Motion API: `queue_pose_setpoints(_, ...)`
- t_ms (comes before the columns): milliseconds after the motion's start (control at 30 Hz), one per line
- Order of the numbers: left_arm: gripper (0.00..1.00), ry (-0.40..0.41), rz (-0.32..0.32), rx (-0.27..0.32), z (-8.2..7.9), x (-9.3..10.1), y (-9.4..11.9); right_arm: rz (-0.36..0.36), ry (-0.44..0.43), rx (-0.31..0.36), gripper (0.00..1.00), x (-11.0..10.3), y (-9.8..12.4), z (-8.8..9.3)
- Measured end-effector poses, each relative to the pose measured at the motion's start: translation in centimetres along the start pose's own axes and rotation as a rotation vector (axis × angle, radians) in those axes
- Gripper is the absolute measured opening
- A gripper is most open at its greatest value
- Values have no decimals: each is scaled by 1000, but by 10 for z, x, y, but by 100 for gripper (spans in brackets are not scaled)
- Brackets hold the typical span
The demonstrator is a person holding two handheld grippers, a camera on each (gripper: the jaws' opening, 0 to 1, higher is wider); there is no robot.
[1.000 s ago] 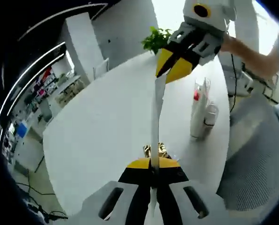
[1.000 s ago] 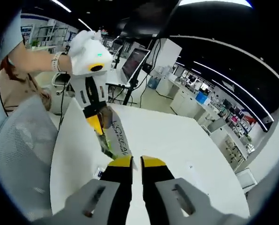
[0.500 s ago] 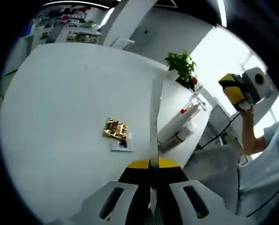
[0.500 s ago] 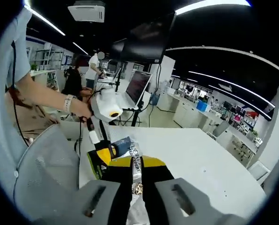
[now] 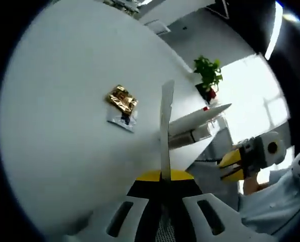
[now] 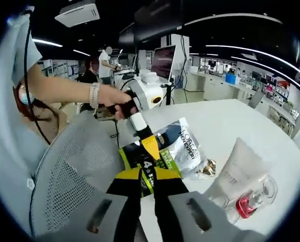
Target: Arrange the skincare products in the storage area until every visible bottle or jar stands upright without overlapping.
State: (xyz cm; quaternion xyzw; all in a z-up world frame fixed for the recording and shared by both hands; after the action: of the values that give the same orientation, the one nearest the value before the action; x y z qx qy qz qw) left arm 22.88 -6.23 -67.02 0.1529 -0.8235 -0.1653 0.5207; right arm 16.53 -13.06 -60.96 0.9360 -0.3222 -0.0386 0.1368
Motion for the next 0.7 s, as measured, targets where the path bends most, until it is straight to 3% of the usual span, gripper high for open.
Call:
queue_pose_setpoints(133,0,101,-6,-54,15,-6,-6,1,-31,-1,9,-2,1,4)
queue_pose_setpoints(333,0,183,-59,-202,47,-19,-10,16,-37,-11,8,2,5,8)
queue_pose_setpoints(433,0,258,-45,-179,43,-21,-13,27,-43,-8,8,6,9,9)
queue_pose_setpoints(567,0,286,-87,-193,40,-32,-17,44,-51,-6,8,10,12,9)
queue_pose_setpoints(700,0,316,-77,-207,39,-34,-24,56,-59,-3,8,13,16,9)
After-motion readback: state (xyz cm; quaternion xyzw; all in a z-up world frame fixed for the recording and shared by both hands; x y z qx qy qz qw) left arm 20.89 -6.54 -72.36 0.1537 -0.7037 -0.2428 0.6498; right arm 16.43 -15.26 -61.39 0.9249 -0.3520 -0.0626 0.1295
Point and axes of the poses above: the point that each gripper's makers call its tool centre point, and the gripper's own axes: y roughly backward along the fingers, x roughly to its right, z roughly out of its underside, the point moved 3 cm from there along y, roughly backward along the fingers, and after that the axes turned 15 degrees about x, right-handed, at the moved point
